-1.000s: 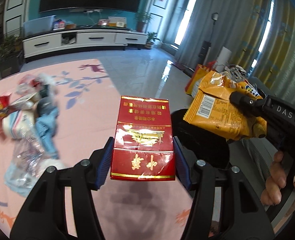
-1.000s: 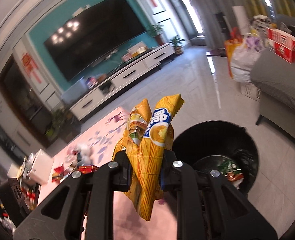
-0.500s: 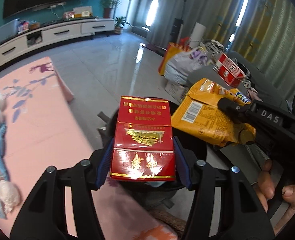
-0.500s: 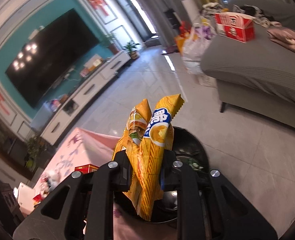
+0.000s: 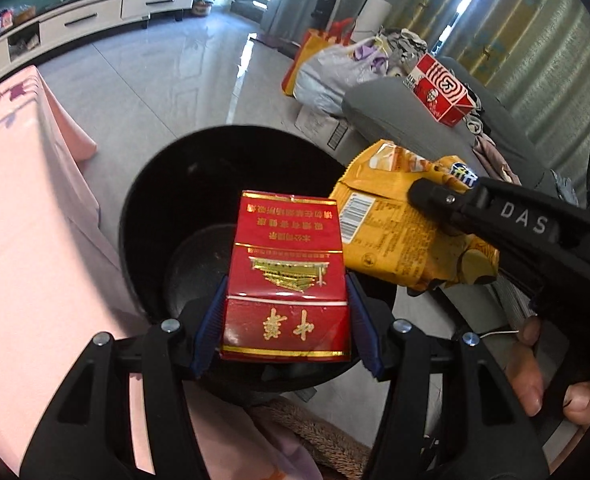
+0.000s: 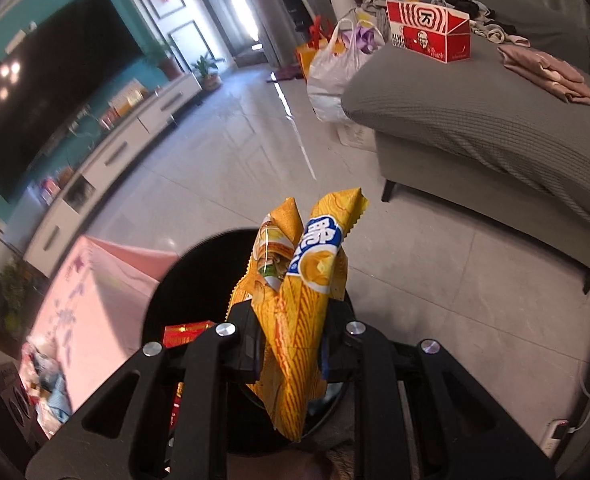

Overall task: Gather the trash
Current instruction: 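Open both tools over the black bin, dropping the red box and yellow bag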

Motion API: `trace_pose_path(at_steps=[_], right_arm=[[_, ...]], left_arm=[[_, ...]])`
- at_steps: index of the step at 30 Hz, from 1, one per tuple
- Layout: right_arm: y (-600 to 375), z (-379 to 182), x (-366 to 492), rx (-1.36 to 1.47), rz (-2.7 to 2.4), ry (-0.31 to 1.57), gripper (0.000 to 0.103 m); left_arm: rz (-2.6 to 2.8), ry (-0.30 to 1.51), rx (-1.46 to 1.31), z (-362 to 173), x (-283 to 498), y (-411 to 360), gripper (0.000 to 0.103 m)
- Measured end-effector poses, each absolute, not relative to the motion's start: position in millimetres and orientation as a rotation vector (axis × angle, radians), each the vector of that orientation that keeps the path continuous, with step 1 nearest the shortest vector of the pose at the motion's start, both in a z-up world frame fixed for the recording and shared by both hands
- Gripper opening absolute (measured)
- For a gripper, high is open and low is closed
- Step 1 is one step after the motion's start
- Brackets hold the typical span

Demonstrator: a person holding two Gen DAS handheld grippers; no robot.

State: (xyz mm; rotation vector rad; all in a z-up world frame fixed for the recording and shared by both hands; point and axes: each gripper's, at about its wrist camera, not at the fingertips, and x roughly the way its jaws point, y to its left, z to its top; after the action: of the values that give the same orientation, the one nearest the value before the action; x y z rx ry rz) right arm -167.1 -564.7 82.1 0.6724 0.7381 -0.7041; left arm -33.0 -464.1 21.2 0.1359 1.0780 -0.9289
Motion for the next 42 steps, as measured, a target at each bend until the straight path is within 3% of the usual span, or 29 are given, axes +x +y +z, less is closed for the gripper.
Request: trace_pose_path(at_steps=[7, 15, 20, 25, 34, 42], right_arm=[[-564.8, 74.1, -156.5, 0.637, -0.715, 0.799, 0.022], [-560.0, 71.1, -148.9, 0.592, -0.721, 0.845, 0.031], [-558.5, 78.0, -150.7, 0.595, -0.719, 0.82, 0.068], [-547.1, 98.1, -157.4, 0.598, -0.683, 0.735, 0.087], [-486.5, 135.8, -137.9, 0.537, -0.412, 0.651, 0.095], [-389.5, 139.0, -85.5, 0.452, -0.087, 0.731, 0.095]], left_arm=[[-0.925, 1.124, 0.133, 7.9, -26.6, -475.2, 0.058], [-0.939, 1.146, 0.149, 1.4, -28.6, -482.4, 0.062], [-0.937, 1.092, 0.112, 16.1, -29.8, -469.3, 0.09], [-0.898, 1.03, 0.049, 42.0, -29.0, -430.8, 0.099], [-0.638, 0.855, -0.048, 99.2, -19.7, -297.8, 0.1], [-0.283, 0.787, -0.043, 108.8, -22.1, -148.6, 0.1]])
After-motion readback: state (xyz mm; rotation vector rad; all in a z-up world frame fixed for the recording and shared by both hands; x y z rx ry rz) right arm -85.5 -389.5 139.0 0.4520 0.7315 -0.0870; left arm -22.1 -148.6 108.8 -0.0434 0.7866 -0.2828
